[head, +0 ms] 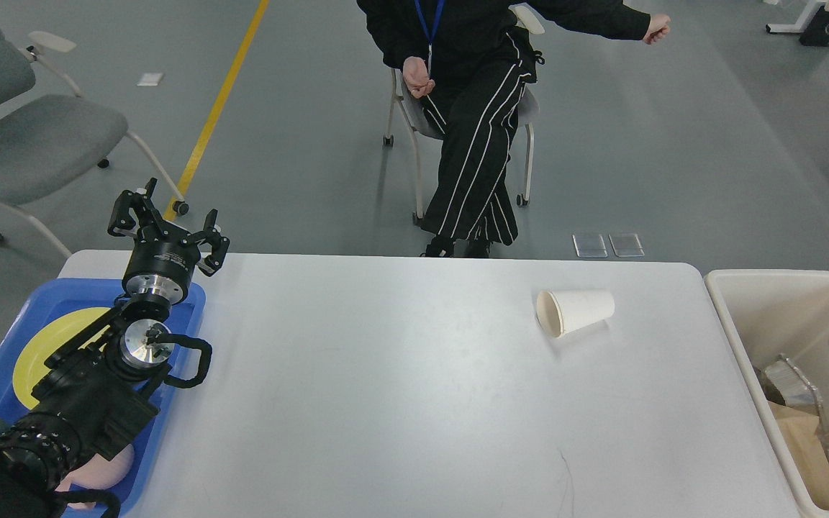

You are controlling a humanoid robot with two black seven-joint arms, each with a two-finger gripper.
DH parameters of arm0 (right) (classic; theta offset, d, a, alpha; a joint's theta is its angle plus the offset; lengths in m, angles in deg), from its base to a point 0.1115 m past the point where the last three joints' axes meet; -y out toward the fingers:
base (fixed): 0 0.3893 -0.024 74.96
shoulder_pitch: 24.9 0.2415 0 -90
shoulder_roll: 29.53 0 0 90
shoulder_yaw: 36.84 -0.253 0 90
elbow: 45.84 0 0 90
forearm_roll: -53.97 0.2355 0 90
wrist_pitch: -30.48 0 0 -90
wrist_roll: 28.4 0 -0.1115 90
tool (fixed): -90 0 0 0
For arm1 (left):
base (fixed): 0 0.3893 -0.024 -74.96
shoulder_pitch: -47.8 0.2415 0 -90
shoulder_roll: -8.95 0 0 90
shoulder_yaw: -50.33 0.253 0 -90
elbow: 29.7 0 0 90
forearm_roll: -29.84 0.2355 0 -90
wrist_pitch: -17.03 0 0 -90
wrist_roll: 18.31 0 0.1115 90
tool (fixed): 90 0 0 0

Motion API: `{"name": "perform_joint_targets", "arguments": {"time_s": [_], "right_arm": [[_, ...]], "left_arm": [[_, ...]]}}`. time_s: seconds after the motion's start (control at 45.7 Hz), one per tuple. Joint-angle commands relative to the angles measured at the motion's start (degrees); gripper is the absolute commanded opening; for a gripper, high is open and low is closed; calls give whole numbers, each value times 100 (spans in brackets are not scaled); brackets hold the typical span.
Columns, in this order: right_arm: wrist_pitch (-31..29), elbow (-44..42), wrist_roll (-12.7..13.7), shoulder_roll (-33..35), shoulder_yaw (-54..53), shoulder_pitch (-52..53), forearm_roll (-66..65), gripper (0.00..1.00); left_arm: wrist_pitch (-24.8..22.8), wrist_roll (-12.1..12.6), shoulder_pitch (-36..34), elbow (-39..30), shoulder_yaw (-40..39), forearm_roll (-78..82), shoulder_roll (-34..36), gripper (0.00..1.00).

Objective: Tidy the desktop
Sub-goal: 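Lift the red can and drop it into the white bin, then swing the right gripper over the white paper cup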

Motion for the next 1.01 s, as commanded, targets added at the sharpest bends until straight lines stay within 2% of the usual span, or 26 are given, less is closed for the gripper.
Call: {"name": "perform_joint_targets", "arguments": {"time_s": [0.0,0.131,0.525,0.766,0.985], "right_arm": [[79,-889,-3,-548,-17,-694,9,100],[79,-1189,-3,-874,-25,-1099,18,100],[62,-1189,-12,-1138,1,-924,18,100],[-87,-918,5,-1121,133,367,97,100],[-649,822,14,-901,1432,2318,106,100]], "left_arm": [[0,1,0,0,0,0,-3,96],[0,1,0,0,0,0,6,96],[0,1,0,0,0,0,-3,96],[0,1,0,0,0,0,-3,96],[0,1,0,0,0,0,-3,96]]}}
